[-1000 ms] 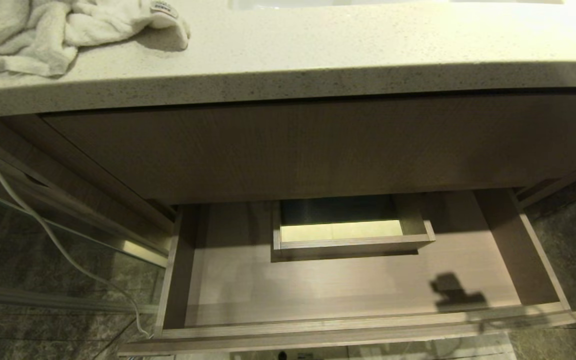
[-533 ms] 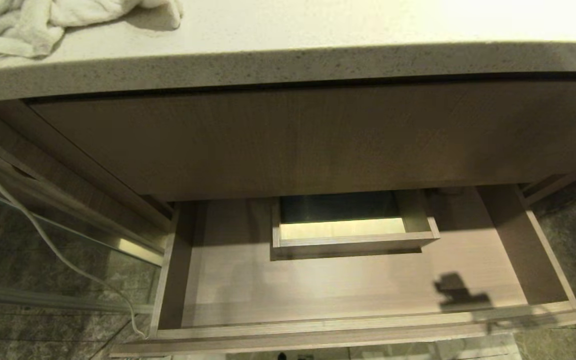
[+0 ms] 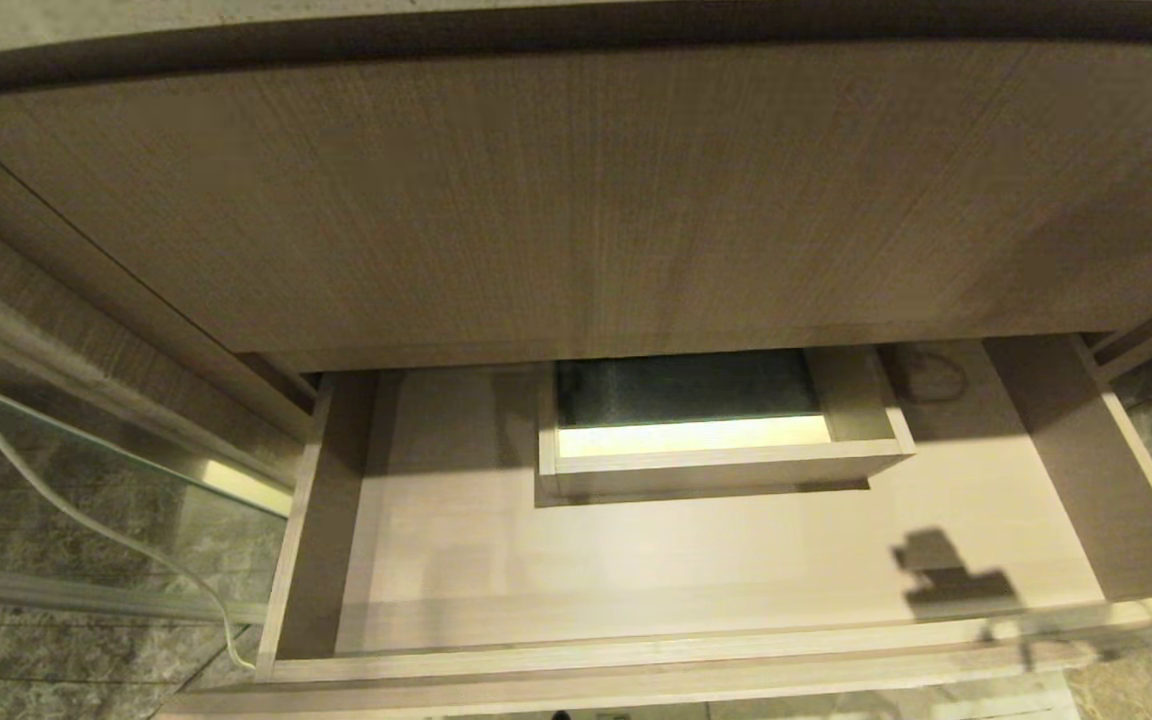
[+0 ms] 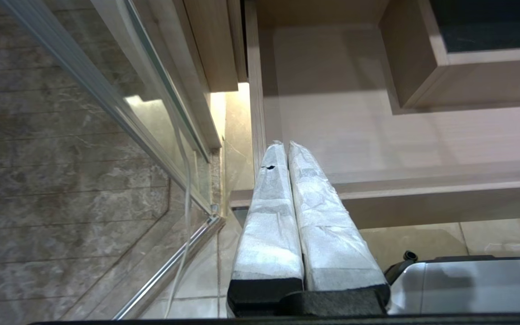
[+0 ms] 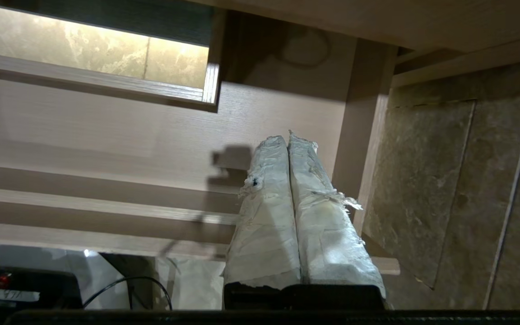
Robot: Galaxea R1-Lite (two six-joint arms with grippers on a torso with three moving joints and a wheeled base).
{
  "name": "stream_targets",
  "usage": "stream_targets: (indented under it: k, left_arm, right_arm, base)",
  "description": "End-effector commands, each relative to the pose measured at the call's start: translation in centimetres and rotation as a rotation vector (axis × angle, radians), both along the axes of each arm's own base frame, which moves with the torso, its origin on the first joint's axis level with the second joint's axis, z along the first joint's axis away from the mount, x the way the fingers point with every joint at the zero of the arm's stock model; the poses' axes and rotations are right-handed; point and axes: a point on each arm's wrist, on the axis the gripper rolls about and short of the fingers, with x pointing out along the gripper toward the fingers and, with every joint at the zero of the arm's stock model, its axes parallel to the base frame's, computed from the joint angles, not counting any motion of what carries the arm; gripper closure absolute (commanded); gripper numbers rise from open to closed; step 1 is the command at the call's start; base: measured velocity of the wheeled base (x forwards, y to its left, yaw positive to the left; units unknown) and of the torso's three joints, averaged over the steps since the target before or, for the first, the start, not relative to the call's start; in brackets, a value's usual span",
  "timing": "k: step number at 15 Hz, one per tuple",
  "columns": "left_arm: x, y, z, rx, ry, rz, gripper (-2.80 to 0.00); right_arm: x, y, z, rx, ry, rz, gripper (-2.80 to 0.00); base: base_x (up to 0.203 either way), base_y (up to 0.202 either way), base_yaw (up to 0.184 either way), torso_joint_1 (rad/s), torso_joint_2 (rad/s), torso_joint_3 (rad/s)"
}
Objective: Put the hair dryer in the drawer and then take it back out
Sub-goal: Close the drawer
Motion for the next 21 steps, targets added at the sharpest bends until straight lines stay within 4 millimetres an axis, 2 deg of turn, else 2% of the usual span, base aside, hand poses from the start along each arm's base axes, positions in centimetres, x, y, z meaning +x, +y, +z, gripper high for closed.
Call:
stream_targets:
  k: [1,5,7,10,12,14,17,21]
  left_arm:
    - [0.0,0.0,0.0,-0.001,0.002,0.0,0.0]
    - [0.0,0.0,0.0,-0.001,0.0,0.0,0.0]
    - [0.0,0.0,0.0,-0.001,0.002,0.002,0.0]
    - [0.0,0.0,0.0,-0.001,0.001,0.001,0.0]
    - [0.0,0.0,0.0,-0.001,0.001,0.001,0.0]
    - [0.0,0.0,0.0,-0.001,0.002,0.001,0.0]
    - [0.0,0.0,0.0,-0.001,0.001,0.002,0.0]
    - [0.0,0.0,0.0,-0.001,0.0,0.0,0.0]
  right_arm:
    - [0.0,0.0,-0.1,0.001,0.005,0.004,0.0]
    - [0.5,-0.2,-0.5,0.005,0.027,0.009,0.0]
    - [1.7,-0.5,-0.9,0.012,0.05,0.02,0.0]
    - [2.9,-1.2,-2.8,0.019,0.148,-0.043,0.0]
    - [3.6,-1.9,-5.1,-0.075,0.32,-0.171,0.0]
    - [3.7,-2.2,-7.7,-0.13,0.562,-0.183,0.0]
    - [4.6,-2.6,-10.8,-0.08,0.848,-0.158,0.0]
    - [5.4,-2.9,-14.2,-0.018,1.083,-0.104,0.0]
  base:
    - [0.0,0.0,0.0,-0.183,0.45,0.276]
    - [0.0,0.0,0.0,-0.053,0.14,0.088]
    - [0.0,0.0,0.0,-0.007,0.02,0.012]
    - [0.0,0.0,0.0,0.0,0.0,0.0]
    - [0.0,0.0,0.0,0.0,0.0,0.0]
    - [0.0,0.0,0.0,0.0,0.0,0.0]
    - [0.0,0.0,0.0,0.0,0.0,0.0]
    - [0.0,0.0,0.0,0.0,0.0,0.0]
